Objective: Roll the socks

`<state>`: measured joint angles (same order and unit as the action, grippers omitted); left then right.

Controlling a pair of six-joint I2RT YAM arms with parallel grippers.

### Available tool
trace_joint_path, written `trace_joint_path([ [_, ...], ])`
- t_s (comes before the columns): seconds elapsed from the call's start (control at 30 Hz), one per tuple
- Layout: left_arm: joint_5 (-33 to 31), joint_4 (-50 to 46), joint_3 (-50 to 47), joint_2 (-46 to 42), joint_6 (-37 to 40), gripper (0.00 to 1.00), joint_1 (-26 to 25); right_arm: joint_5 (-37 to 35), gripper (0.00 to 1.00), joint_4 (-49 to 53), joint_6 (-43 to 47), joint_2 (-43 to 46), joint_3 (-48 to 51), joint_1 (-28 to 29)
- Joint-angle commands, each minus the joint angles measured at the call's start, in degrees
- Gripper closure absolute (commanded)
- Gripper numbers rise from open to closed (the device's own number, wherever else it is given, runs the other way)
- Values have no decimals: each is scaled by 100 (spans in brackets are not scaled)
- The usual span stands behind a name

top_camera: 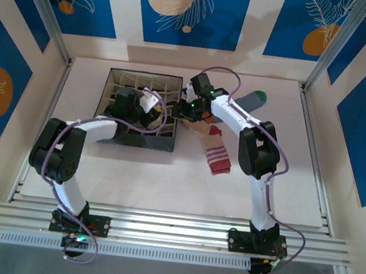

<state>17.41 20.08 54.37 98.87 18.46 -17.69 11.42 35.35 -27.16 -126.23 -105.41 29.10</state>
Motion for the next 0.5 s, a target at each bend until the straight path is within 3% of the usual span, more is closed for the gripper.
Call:
trace_joint_path([
  [0.0, 203, 3, 18, -21, 188, 57, 19, 159, 57, 67, 25, -55, -147, -27],
  [0.17, 52, 394, -297, -287, 89, 38, 51, 166, 57, 127, 35, -24, -217, -36],
  [0.47, -40, 68, -54, -878, -332, 31, 265, 313, 57, 160, -127, -142, -286, 64],
])
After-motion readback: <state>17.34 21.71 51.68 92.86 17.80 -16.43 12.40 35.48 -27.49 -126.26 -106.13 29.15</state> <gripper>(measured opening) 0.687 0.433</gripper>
